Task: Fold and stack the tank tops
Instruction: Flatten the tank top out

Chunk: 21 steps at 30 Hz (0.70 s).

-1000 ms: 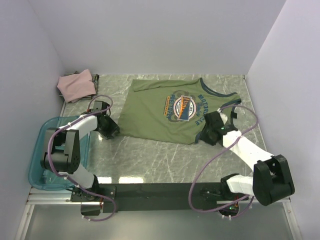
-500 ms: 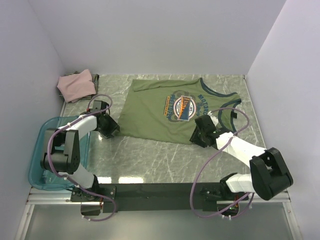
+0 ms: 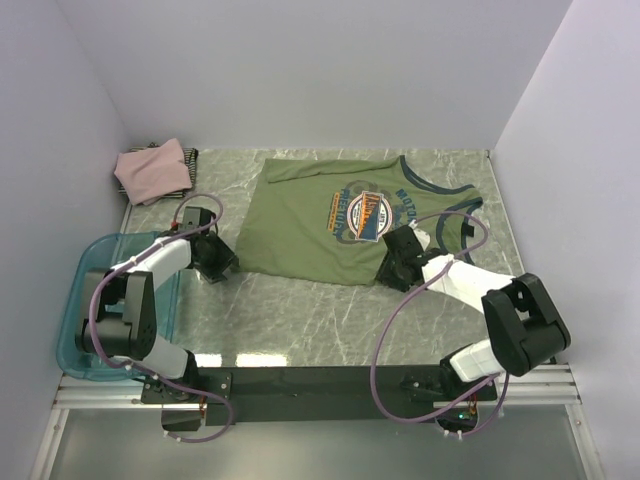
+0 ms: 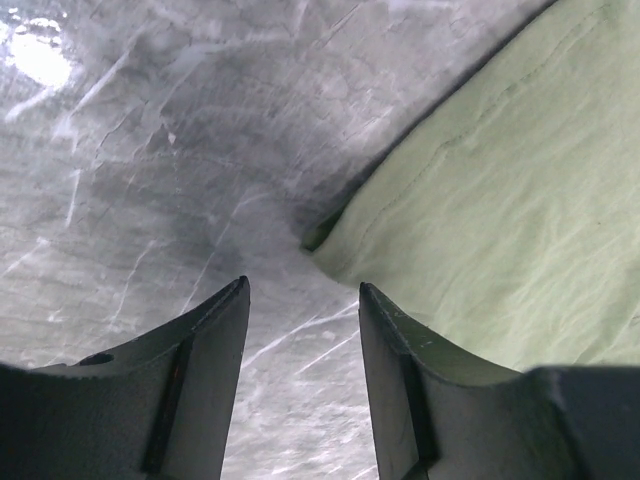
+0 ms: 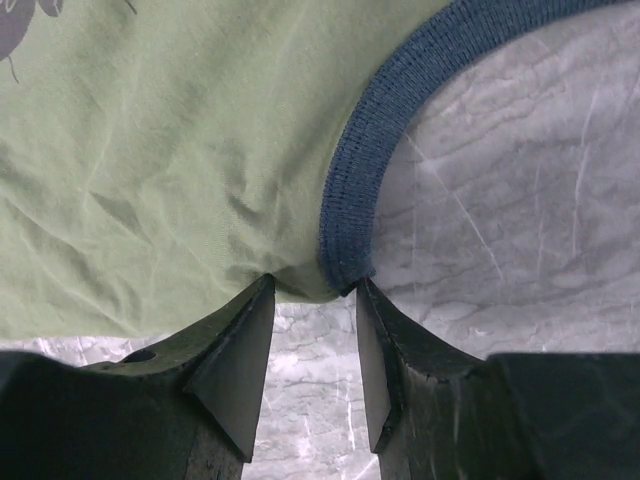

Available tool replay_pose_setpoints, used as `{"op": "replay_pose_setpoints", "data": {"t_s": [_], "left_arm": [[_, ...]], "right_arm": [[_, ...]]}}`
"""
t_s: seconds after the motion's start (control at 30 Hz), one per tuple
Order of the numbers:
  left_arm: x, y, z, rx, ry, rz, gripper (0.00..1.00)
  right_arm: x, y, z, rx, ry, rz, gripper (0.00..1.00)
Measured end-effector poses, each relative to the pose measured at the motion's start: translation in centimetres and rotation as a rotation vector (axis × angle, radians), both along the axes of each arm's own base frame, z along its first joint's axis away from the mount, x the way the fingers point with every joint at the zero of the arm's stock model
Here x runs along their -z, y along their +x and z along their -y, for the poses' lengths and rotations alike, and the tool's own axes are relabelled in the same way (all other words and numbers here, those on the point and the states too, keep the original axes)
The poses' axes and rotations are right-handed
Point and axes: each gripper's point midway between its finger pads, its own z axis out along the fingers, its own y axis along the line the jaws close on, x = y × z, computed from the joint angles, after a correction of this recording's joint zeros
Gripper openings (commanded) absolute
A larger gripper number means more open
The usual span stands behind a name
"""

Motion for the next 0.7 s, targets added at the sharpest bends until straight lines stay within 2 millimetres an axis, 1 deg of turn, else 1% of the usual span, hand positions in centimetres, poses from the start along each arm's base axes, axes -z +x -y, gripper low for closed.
{"op": "replay_pose_setpoints", "data": {"t_s": [0.17,0.23,0.3,0.43,0.6,0.7], "left_arm": [[0.6,-0.8,0.0,0.002,-0.003,-0.019,0.54],[0.6,-0.8,0.1,0.005,-0.009,-0.017,0.54],[0.5,-0.7,0.2,0.005,-0.011,-0.015,0.52],[0.6,-0.6,0.3,0.007,-0.017,-0.008,0.48],[0.8,-0.4,0.3,0.007,-0.017,-0.007,0.43],[0.9,-0.3,0.3,0.006,-0.02,-0.006,0.37]], "right_arm": [[0.0,-0.3,0.3,-0.003,-0.02,-0.016,0.49],[0.0,-0.7,0.8,-0.002,-0.037,-0.027,0.52],[-0.2,-1.1,1.1,-0.001,-0.05,-0.031,0.54],[-0.5,-1.1,1.4,-0.005,-0.063,-0.022,0.54],[0.1,-1.2,1.6,-0.007,-0.083,-0.038,0.54],[0.2,-0.8,1.6,-0.007,-0.086,-0.032,0.52]]}}
